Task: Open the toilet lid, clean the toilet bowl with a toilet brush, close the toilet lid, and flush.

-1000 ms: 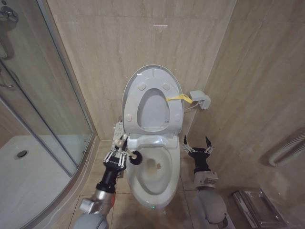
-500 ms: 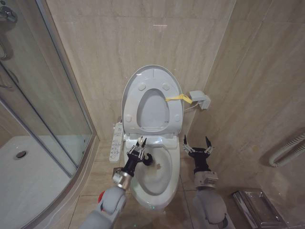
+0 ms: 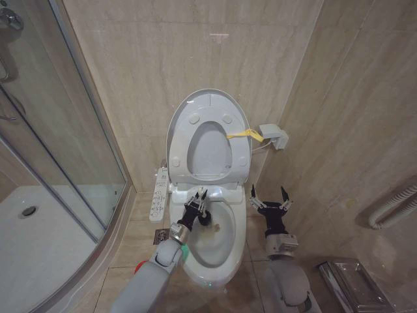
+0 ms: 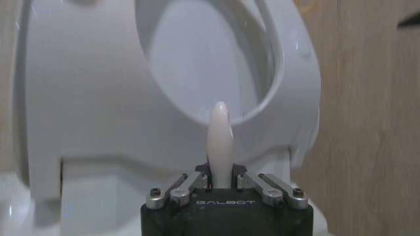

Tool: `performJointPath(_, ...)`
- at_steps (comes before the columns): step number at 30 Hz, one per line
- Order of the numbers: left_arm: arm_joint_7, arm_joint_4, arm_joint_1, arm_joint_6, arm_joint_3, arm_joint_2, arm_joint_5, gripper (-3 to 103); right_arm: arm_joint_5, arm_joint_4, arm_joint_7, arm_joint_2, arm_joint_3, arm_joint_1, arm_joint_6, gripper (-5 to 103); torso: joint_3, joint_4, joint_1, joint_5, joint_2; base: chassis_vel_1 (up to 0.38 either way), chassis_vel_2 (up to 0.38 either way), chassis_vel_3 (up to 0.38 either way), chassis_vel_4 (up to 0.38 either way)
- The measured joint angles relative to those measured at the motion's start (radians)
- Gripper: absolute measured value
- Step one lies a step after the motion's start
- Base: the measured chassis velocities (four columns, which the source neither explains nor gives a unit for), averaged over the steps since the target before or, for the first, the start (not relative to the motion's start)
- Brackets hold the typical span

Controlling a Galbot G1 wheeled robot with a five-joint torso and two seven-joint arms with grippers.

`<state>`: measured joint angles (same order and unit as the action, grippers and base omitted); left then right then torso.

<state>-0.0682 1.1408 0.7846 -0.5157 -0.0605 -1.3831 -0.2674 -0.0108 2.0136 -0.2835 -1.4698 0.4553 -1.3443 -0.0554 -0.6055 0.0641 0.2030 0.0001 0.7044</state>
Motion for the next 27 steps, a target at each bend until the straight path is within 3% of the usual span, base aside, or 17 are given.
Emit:
performJointPath(6, -0.035, -0.150, -0.038, -0.059, -0.017, -0.023, 0.004, 19, 0.000, 0.000, 0.000, 0.000, 0.000, 0.000, 0.000, 100, 0.000, -0.0001, 0.000, 0.0000, 0.000, 0.000, 0.000, 0.000, 0.000)
performJointPath(12, -0.056, -0.230, -0.072, -0.095, -0.021, -0.051, 0.005, 19, 0.000, 0.000, 0.000, 0.000, 0.000, 0.000, 0.000, 100, 0.001, -0.0003, 0.000, 0.0008, 0.001, 0.000, 0.000, 0.000, 0.000)
performJointPath(16, -0.051, -0.193, -0.069, -0.088, -0.022, -0.056, 0.032, 19, 0.000, 0.000, 0.000, 0.000, 0.000, 0.000, 0.000, 100, -0.001, -0.0002, 0.000, -0.0013, 0.000, 0.000, 0.000, 0.000, 0.000)
performJointPath(21, -0.037, -0.063, -0.045, -0.060, -0.039, -0.047, 0.043, 19, 0.000, 0.000, 0.000, 0.000, 0.000, 0.000, 0.000, 100, 0.000, 0.0001, 0.000, -0.0003, 0.000, 0.000, 0.000, 0.000, 0.000)
performJointPath(27, -0.033, 0.012, -0.028, -0.042, -0.060, -0.054, 0.059, 19, 0.000, 0.000, 0.000, 0.000, 0.000, 0.000, 0.000, 100, 0.000, 0.0000, 0.000, -0.0001, 0.000, 0.000, 0.000, 0.000, 0.000)
